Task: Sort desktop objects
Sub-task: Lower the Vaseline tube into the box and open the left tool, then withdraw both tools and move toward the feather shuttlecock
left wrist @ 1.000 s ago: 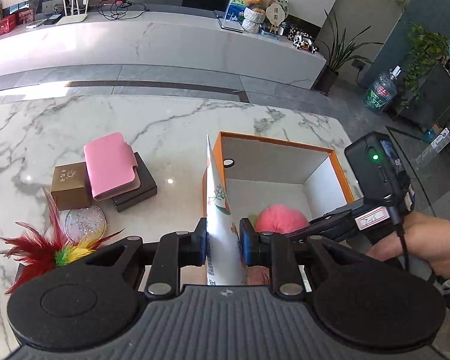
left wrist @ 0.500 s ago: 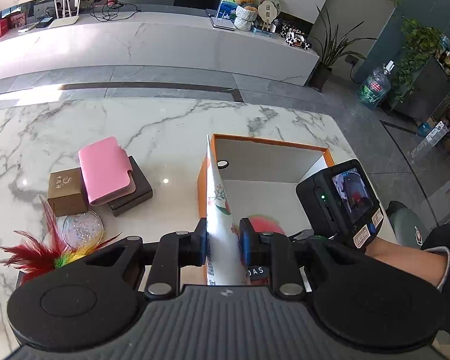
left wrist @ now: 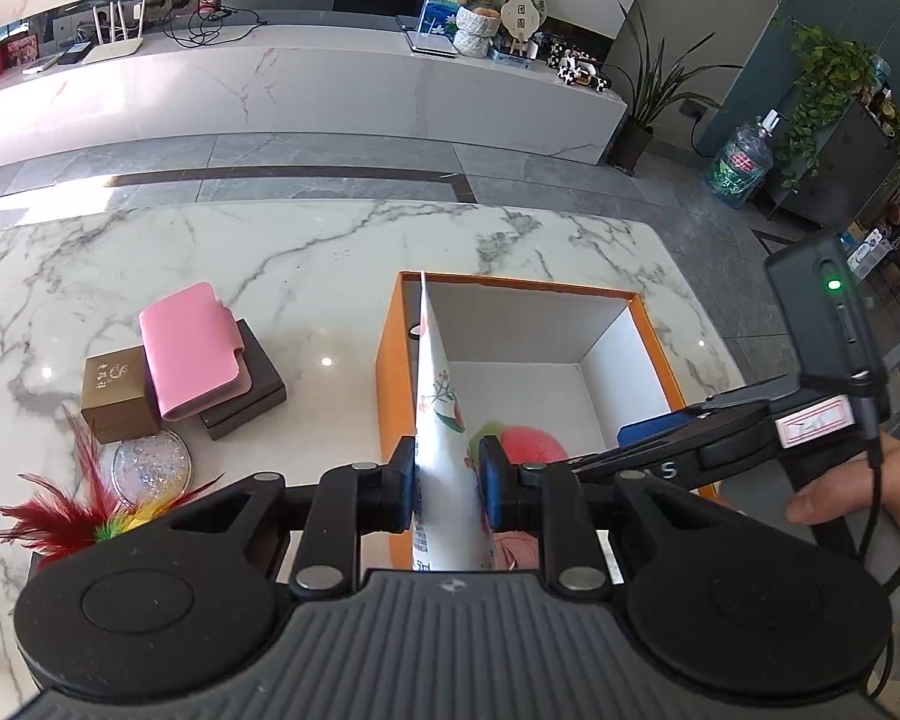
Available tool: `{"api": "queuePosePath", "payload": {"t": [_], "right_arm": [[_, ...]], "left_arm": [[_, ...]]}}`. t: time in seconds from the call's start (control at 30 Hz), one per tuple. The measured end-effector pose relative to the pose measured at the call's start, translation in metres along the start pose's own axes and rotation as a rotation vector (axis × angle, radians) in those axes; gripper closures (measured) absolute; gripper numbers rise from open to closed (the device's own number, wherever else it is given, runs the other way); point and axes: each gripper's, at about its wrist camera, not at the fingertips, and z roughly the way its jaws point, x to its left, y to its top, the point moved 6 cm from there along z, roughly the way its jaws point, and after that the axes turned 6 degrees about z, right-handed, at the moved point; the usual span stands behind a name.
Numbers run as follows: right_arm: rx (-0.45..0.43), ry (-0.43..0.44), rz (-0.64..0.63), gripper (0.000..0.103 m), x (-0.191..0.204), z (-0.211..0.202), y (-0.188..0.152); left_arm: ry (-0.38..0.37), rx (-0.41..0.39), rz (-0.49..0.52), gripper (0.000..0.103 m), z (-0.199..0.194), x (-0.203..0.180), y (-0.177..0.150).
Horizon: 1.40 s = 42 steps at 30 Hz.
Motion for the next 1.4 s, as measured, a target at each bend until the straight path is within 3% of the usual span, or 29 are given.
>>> {"api": "queuePosePath", "payload": {"t": [0.13, 0.27, 0.43, 0.57, 0.6, 0.7, 0.73, 0.77, 0.9, 1.17, 1.27, 1.4], "right_arm": [[-0.088, 0.025, -0.001, 0.003, -0.008, -0.037, -0.002], [-0.174, 0.043, 0.013, 0.003, -0.022, -0.064, -0.013], [-0.138, 0.071, 0.055, 0.003, -0.044, -0.066, -0.025], [-0.122, 0.079, 0.051, 0.003, -0.054, -0.062, -0.034], [-0.122, 0.091, 0.052, 0.003, -0.055, -0.062, -0.035], [-0.131, 0.133, 0.051, 0.003, -0.052, -0.062, -0.038], [-0.139, 0.145, 0.045, 0.003, -0.049, -0.063, -0.038], [-0.147, 0.157, 0.033, 0.003, -0.044, -0.064, -0.038], [-0.163, 0.192, -0.053, 0.003, -0.015, -0.066, -0.038], [-0.177, 0.239, -0.247, 0.002, 0.071, -0.057, -0.038], [-0.203, 0.254, -0.296, 0.002, 0.103, -0.051, -0.046], [-0.346, 0.307, -0.368, 0.002, 0.146, -0.048, -0.076]], "left_arm": [[-0.03, -0.004, 0.009, 0.079, 0.009, -0.015, 0.007], [-0.011, 0.022, 0.014, 0.081, 0.026, -0.027, 0.012], [0.049, 0.104, 0.005, 0.088, 0.06, -0.029, 0.002], [-0.009, 0.094, -0.003, 0.088, 0.064, -0.03, -0.006], [-0.021, 0.079, -0.008, 0.086, 0.063, -0.029, -0.006], [-0.032, 0.023, -0.016, 0.057, 0.047, -0.024, -0.01], [-0.033, -0.009, -0.021, 0.035, 0.038, -0.021, -0.014], [-0.03, -0.043, -0.026, 0.024, 0.029, -0.018, -0.018], [0.012, -0.111, -0.022, 0.014, -0.004, -0.003, -0.047], [0.237, -0.239, -0.058, 0.013, -0.058, 0.063, -0.126], [0.268, -0.279, -0.052, 0.013, -0.073, 0.092, -0.155], [0.311, -0.248, 0.143, 0.013, -0.077, 0.114, -0.178]]}}
